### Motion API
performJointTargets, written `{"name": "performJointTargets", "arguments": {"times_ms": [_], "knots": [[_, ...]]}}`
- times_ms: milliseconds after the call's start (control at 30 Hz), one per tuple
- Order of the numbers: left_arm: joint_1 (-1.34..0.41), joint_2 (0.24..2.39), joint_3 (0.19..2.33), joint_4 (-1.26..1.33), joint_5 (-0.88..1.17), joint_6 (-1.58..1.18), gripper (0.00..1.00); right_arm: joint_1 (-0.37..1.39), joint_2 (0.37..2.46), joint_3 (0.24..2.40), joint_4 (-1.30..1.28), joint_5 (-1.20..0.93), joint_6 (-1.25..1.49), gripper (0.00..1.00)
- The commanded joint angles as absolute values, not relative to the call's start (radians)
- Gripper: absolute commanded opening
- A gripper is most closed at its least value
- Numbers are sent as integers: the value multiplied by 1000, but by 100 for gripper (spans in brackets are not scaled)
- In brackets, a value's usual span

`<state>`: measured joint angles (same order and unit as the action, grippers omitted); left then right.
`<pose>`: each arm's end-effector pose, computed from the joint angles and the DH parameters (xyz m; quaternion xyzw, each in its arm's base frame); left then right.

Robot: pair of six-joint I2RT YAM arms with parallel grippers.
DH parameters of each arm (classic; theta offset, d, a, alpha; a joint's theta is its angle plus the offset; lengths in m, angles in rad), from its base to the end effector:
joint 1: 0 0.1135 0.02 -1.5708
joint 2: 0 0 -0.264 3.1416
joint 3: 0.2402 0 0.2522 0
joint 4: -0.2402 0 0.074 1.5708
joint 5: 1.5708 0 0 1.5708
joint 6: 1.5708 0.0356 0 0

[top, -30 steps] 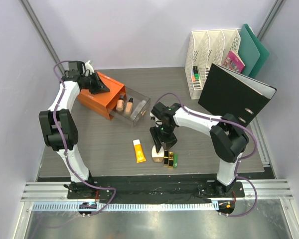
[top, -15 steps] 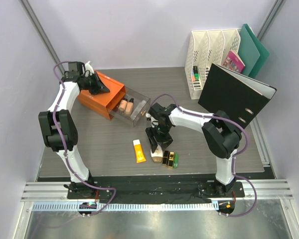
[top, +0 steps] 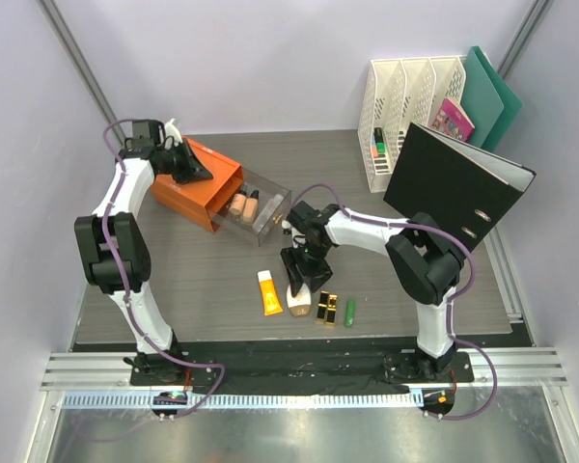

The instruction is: Organize the makeup

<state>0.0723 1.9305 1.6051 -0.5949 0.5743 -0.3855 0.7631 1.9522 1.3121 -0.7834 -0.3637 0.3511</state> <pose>0.4274 0.0116 0.2565 -0.1181 0.9056 -0.3129 0.2609 0.2560 0.2623 0.1542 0.2136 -0.9574 -0.1913 0.0339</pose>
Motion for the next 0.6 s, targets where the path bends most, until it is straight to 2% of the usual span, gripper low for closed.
{"name": "performJointTargets", "arguments": {"times_ms": [0, 33, 67, 100, 167, 267, 567], "knots": [[72, 2083, 1490, -962, 334, -288, 0, 781, 1973, 1292, -709, -339, 377, 55], [72, 2083, 1493, -965, 334, -288, 0, 781, 1976, 1292, -707, -341, 382, 49], [72, 2083, 1493, -963, 333, -290, 0, 782, 1977, 1292, -704, -344, 387, 29], [72, 2083, 1494, -963, 333, -290, 0, 781, 1979, 1290, -703, -345, 396, 19], [72, 2085, 1494, -963, 331, -288, 0, 781, 1979, 1287, -701, -342, 402, 6], [72, 2088, 1496, -966, 330, -288, 0, 782, 1954, 1281, -701, -302, 413, 1], [74, 2091, 1505, -971, 330, -287, 0, 776, 1908, 1279, -729, -212, 425, 1]]}}
